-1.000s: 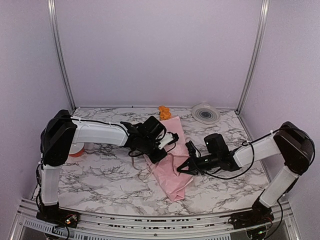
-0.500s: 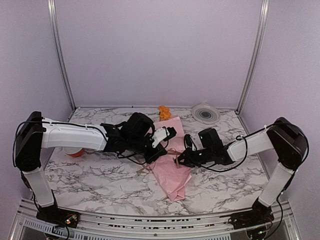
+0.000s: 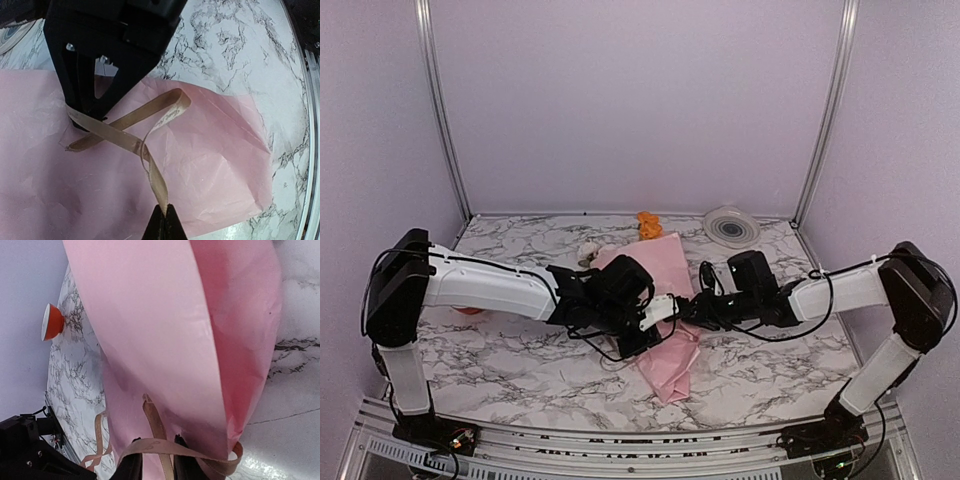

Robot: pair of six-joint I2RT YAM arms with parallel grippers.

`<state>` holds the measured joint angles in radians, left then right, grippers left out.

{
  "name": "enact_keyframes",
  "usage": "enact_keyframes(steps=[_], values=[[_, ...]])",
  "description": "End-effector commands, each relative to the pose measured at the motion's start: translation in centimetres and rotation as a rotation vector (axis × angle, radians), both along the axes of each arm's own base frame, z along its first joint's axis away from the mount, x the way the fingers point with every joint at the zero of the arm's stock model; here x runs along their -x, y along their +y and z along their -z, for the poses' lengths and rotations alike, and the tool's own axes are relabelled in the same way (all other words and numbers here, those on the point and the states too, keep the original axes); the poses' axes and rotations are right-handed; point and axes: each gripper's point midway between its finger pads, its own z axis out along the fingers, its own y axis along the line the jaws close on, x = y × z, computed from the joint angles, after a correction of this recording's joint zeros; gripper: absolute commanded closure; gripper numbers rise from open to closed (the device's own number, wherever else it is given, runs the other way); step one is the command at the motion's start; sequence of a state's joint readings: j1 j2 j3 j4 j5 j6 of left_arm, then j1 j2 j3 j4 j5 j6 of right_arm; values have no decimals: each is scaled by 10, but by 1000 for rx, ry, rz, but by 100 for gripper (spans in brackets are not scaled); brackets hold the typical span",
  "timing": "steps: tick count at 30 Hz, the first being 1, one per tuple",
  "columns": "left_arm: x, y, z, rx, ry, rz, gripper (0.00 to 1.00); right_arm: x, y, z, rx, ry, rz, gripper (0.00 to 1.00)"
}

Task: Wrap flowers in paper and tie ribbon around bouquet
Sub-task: Tie the ribbon around the folded bouquet.

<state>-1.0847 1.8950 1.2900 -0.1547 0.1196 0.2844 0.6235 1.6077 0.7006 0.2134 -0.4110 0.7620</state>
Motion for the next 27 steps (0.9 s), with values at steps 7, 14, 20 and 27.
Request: enact_keyframes(steps=[7,14,20,27], values=[[3,-7,16,-109,13,24,100,32,-31,8,128,103,-9,79],[7,-8,34,-195,40,45,100,41,-45,0,159,102,-51,91],[7,-8,35,-196,43,44,100,33,-54,-40,168,1,-121,93],[7,-8,36,-197,45,40,100,4,-17,-94,12,-200,-202,91]])
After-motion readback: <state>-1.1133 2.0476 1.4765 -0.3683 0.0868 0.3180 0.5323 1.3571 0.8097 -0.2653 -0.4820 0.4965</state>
